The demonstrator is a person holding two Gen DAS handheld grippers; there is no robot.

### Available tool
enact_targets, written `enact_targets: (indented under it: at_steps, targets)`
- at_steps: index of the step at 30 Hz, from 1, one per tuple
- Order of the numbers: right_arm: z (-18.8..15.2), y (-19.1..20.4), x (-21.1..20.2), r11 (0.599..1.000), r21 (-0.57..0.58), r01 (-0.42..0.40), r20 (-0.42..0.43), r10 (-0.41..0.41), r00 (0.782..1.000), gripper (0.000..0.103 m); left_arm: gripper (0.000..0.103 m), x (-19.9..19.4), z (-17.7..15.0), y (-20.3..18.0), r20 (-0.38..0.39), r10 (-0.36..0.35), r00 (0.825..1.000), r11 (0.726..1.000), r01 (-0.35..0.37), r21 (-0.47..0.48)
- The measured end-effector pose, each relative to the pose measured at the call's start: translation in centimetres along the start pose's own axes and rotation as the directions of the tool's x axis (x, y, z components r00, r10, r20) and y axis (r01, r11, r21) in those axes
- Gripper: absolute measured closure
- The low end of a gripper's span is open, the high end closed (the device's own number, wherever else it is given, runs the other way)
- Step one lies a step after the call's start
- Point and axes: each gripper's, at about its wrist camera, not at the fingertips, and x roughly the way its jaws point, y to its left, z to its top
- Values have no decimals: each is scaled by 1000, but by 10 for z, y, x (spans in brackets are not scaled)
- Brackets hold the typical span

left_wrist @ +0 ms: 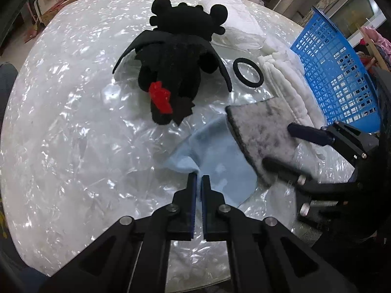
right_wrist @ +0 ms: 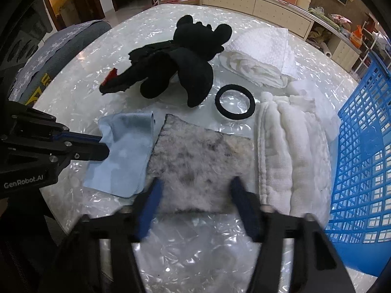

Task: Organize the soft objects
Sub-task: 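Carry the grey pad into the blue basket with the right gripper while the left gripper holds the blue cloth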

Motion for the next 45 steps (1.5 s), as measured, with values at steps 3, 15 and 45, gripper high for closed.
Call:
enact_targets:
  at_steps: [3, 15, 45]
  targets:
    - [0, -4, -2, 1000, 14, -15, -11, 16, 1000, 86, 100, -6, -5, 5, 9, -14, 1000, 1000, 14, -3]
    - [10, -8, -46, 1000, 31, 1, 35, -2, 999, 91, 100, -67, -17, 7, 118, -58, 991, 998, 54, 36]
    - [12, -152, -169, 955, 237, 177, 161, -218, 963, 91, 100, -122, 11, -45, 214, -83, 973, 990, 56, 130]
